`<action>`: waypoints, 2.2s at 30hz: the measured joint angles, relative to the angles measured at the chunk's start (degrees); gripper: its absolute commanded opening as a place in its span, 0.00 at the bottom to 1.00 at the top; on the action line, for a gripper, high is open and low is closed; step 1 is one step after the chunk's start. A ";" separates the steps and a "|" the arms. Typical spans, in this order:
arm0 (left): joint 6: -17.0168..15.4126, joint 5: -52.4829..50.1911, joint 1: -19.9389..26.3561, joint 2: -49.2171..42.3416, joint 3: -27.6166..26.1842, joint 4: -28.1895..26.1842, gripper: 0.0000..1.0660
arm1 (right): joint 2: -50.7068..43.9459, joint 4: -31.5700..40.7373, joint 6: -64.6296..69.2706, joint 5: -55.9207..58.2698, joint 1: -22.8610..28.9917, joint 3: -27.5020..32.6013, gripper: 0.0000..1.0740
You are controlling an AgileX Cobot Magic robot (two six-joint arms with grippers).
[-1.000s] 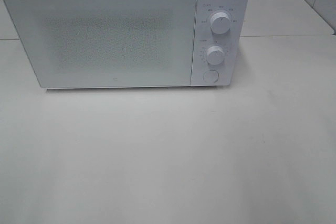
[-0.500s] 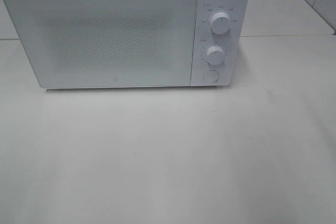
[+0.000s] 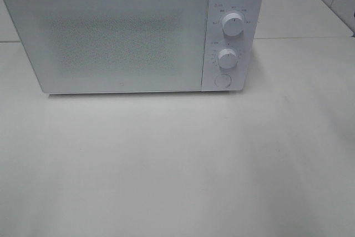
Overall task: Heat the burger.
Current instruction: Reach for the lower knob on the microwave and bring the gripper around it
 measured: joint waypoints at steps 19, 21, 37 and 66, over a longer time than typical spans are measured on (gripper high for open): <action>0.00 0.00 0.00 0.00 0.00 0.00 0.94 | 18.05 18.79 -8.71 -24.69 14.78 7.16 0.71; 0.00 0.00 0.00 0.00 0.00 0.00 0.94 | 19.42 20.63 -9.34 -26.13 17.42 7.16 0.71; 0.00 0.00 0.00 0.00 0.00 0.00 0.94 | 26.41 37.18 -11.34 -36.33 36.33 7.16 0.71; 0.00 0.00 0.00 0.00 0.00 0.00 0.94 | 43.37 45.78 -17.76 -36.55 43.49 -10.89 0.71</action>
